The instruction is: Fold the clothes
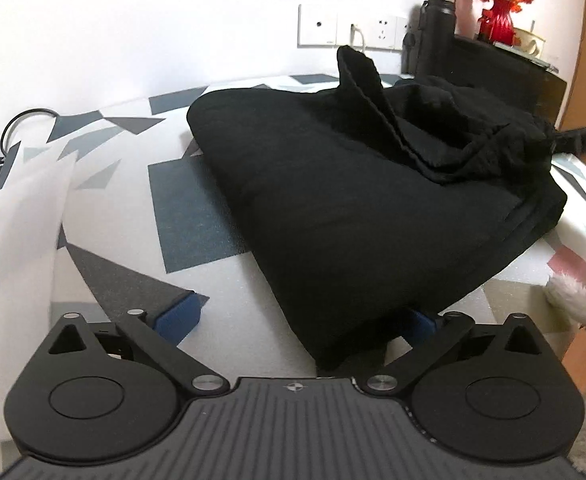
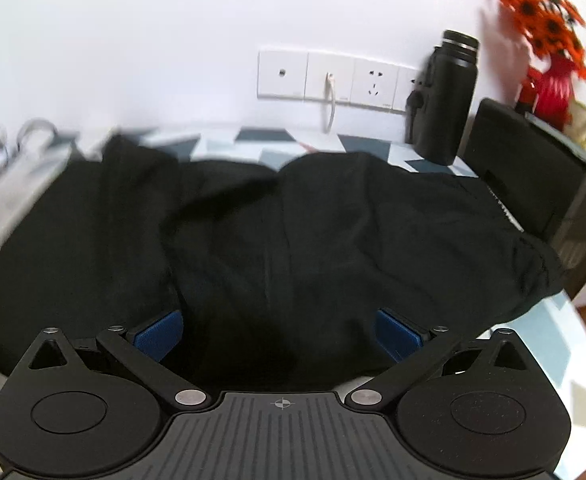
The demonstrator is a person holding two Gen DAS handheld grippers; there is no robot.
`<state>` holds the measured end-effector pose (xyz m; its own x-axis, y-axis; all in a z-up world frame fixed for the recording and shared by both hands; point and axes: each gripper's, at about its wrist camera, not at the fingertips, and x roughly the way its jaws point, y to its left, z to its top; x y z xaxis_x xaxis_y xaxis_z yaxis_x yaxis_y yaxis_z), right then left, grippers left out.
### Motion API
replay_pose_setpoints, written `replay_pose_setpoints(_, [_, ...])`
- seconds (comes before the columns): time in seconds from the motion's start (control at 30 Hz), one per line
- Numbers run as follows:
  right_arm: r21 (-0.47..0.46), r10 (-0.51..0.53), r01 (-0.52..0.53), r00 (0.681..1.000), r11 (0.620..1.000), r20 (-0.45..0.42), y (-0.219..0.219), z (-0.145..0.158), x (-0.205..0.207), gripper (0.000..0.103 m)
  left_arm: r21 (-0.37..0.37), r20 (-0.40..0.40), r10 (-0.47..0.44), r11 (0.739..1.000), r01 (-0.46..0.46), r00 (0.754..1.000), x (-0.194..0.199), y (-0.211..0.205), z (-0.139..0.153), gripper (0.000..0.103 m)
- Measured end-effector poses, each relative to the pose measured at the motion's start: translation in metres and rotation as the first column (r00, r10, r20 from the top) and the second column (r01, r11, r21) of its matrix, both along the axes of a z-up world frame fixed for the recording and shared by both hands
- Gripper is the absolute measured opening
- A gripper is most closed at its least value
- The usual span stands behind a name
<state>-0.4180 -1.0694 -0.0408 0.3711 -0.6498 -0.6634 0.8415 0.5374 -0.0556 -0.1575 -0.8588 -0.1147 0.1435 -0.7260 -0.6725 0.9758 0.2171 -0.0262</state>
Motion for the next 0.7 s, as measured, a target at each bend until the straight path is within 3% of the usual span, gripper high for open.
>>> replay_pose_setpoints(0.03, [0.027, 0.008, -0.009, 1.000, 1.000, 0.018, -0.002, 0.000, -0.001, 0.053, 0.001, 0.001, -0.002, 1.000, 0.002, 1.000, 0.000, 0.001, 0.000, 0.103])
replay_pose_setpoints(0.13, [0.128, 0.013, -0.030, 0.991, 0.991, 0.130, -0.009, 0.005, -0.011, 0.026, 0.006, -0.002, -0.001, 1.000, 0.001, 1.000, 0.001, 0.002, 0.001, 0.103])
replay_pose_setpoints(0.23, [0.146, -0.035, 0.013, 0.988, 0.989, 0.149, -0.011, 0.010, -0.024, 0.021, 0.016, -0.005, 0.003, 1.000, -0.003, 1.000, 0.001, 0.000, 0.002, 0.103])
replay_pose_setpoints(0.33, [0.228, -0.111, 0.077, 0.984, 0.971, 0.140, -0.016, 0.005, -0.036, 0.015, 0.016, -0.005, 0.006, 1.000, -0.006, 1.000, 0.001, -0.002, 0.001, 0.103])
replay_pose_setpoints(0.47, [0.246, -0.182, 0.152, 0.978, 0.957, 0.102, -0.019, 0.007, -0.046, 0.021, 0.011, -0.004, 0.006, 1.000, -0.006, 1.000, 0.001, -0.001, 0.000, 0.103])
replay_pose_setpoints(0.57, [0.210, -0.195, 0.161, 0.969, 0.964, 0.152, -0.025, 0.019, -0.054, 0.030, 0.009, -0.002, 0.008, 1.000, -0.008, 1.000, 0.001, -0.001, 0.000, 0.103])
replay_pose_setpoints(0.63, [0.174, -0.156, 0.122, 0.968, 0.977, 0.196, -0.035, 0.026, -0.051, 0.055, 0.008, -0.001, 0.012, 1.000, -0.012, 1.000, 0.000, -0.002, 0.000, 0.103])
replay_pose_setpoints(0.7, [0.139, -0.111, 0.081, 0.970, 0.987, 0.216, -0.048, 0.031, -0.042, 0.058, 0.012, -0.002, 0.017, 1.000, -0.017, 1.000, 0.000, -0.003, 0.001, 0.103])
